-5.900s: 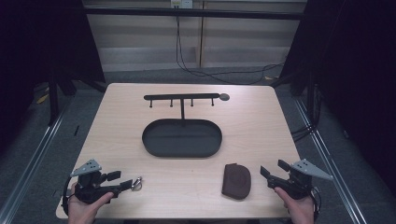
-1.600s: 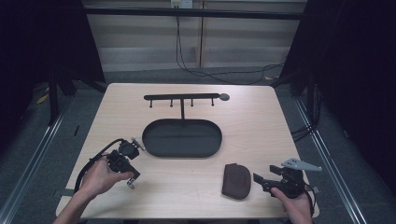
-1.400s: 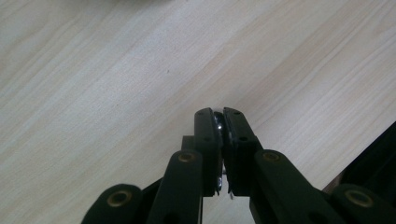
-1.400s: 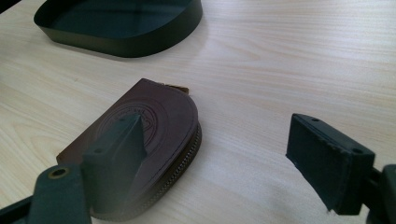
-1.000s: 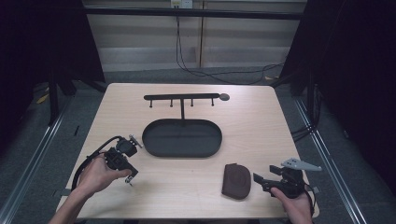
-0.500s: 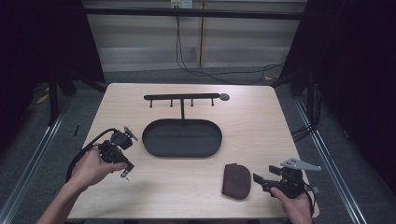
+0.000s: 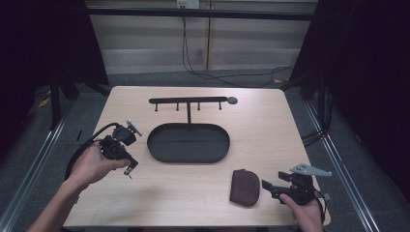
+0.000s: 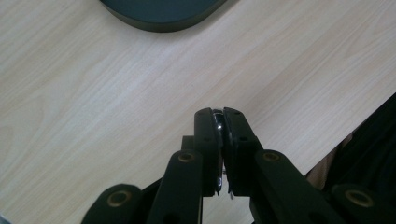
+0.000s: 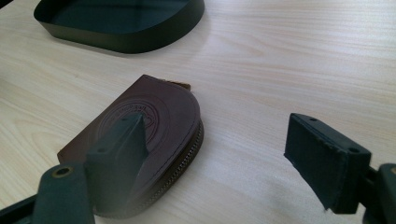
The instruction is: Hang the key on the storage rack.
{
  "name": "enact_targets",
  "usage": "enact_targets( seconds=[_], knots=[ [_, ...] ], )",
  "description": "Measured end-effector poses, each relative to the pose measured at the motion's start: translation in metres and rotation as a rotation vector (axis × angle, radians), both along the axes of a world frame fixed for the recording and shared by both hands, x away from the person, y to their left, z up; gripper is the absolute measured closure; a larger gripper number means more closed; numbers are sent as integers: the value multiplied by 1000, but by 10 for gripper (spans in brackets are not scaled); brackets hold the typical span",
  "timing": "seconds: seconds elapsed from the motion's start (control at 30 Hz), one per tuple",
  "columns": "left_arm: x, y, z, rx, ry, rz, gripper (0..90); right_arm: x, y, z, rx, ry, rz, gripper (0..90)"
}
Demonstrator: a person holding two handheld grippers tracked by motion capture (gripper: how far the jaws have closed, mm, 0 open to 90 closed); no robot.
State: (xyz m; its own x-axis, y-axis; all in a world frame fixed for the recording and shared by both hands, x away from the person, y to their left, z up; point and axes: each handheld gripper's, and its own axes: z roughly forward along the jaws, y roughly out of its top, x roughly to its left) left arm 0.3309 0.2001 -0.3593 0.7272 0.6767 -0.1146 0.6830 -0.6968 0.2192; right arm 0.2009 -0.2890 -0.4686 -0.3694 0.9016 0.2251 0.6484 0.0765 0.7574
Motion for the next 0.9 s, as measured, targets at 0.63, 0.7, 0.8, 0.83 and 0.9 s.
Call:
enact_targets(
  seconds=[0.63, 0.7, 0.8, 0.83, 0.9],
  knots=[
    [21, -7, 29, -1, -30, 30, 853, 0, 0, 0, 0, 3, -3, 206],
    [24, -8, 32, -6, -29, 27, 853, 0, 0, 0, 0, 3, -3, 206],
    [28, -9, 38, -4, -32, 36, 853, 0, -1, 0, 1, 3, -3, 206],
    [28, -9, 38, -4, -32, 36, 853, 0, -1, 0, 1, 3, -3, 206],
    [30, -10, 45, -10, -41, 40, 853, 0, -1, 0, 1, 2, -3, 206]
  ],
)
